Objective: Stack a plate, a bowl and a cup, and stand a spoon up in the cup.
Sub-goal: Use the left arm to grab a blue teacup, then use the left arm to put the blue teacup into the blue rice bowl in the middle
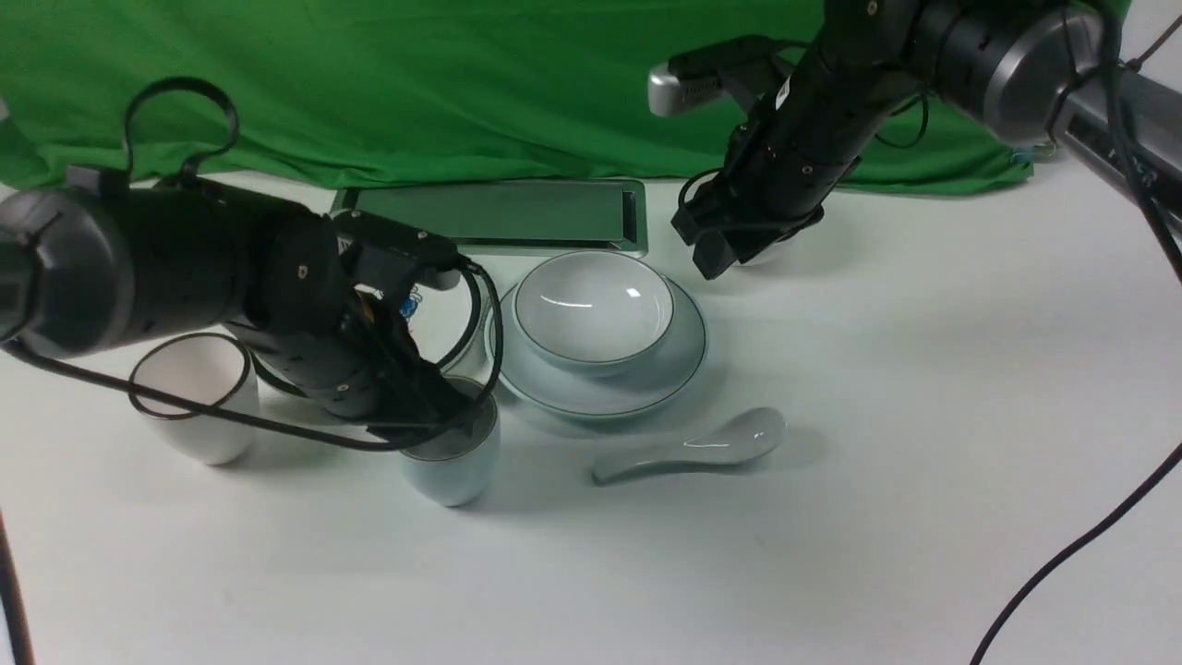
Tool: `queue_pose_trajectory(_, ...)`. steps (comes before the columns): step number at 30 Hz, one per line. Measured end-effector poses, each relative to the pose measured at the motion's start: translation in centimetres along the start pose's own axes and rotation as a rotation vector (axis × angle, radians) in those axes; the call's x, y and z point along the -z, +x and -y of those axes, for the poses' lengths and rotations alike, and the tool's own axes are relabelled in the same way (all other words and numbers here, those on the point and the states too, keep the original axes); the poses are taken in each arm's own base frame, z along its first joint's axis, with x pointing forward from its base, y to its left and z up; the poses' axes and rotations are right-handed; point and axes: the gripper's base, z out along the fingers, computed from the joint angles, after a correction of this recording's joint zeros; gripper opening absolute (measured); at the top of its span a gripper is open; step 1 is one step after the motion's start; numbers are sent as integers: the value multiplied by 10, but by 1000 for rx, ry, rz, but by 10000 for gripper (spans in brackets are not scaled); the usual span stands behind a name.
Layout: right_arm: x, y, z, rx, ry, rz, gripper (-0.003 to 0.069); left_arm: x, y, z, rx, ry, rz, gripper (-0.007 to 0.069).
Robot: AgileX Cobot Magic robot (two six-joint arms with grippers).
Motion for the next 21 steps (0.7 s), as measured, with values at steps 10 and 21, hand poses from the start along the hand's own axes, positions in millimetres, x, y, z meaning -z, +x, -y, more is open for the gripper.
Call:
queue_pose_trajectory(10,0,1,0,72,-1,-6,317,48,-75,4,-15,80,232,-3)
queue_pose_trajectory(21,6,4,3,74,38,-40,316,-40,-133,4,-57,186,71,-3)
